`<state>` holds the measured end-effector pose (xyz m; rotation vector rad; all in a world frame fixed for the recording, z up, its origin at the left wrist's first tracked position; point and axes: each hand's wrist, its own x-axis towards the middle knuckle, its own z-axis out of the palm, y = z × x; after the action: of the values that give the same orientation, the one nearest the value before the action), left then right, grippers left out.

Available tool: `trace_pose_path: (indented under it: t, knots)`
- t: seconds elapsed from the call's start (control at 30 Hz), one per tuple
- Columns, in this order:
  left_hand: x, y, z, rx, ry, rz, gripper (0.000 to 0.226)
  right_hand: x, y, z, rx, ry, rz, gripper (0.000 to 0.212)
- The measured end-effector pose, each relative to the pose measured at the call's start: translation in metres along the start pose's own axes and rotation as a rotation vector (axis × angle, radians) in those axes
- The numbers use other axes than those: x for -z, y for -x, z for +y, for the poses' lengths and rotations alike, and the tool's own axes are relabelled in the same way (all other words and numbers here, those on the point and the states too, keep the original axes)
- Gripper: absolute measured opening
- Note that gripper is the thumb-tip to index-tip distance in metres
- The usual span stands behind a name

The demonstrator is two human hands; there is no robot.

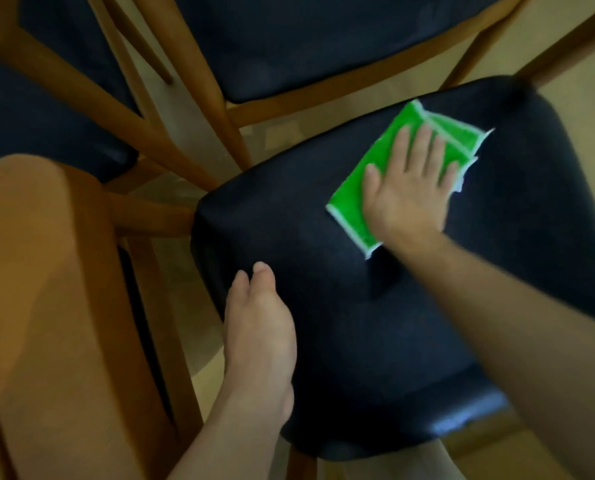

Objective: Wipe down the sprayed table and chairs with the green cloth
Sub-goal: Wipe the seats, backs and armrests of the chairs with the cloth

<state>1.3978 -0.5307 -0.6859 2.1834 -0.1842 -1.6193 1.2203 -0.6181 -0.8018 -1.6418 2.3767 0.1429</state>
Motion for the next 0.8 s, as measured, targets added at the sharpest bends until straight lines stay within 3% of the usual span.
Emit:
trace_pose_path:
  t: [0.1, 0.2, 0.3, 0.4, 0.53, 0.7, 0.8]
  knots:
    - [-0.003, -0.002, 0.000, -0.009, -0.012, 0.044, 0.048, -0.020, 0.063, -0.051, 0.099, -0.027, -0.092, 0.073]
    - [-0.005, -0.002, 0.003, -0.015, 0.018, 0.074, 0.044, -0.038, 0.140, -0.076, 0.432, -0.061, -0.221, 0.076]
    - [-0.016, -0.001, 0.002, -0.087, -0.029, 0.112, 0.036, -0.045, 0.173, -0.066, 0.719, -0.058, -0.253, 0.078]
    - [-0.025, -0.002, 0.000, -0.140, -0.106, 0.112, 0.026, -0.038, 0.153, -0.042, 0.807, -0.033, -0.219, 0.072]
    - [-0.047, -0.003, -0.006, -0.241, -0.240, 0.105, 0.048, -0.021, 0.082, 0.023, 0.609, -0.009, -0.106, 0.076]
    - [-0.076, -0.001, -0.013, -0.300, -0.278, 0.047, 0.048, 0.014, -0.008, 0.150, 0.064, 0.013, -0.001, 0.074]
    - [-0.082, -0.003, -0.020, -0.296, -0.285, 0.014, 0.049, 0.015, -0.012, 0.155, -0.141, -0.054, 0.032, 0.071]
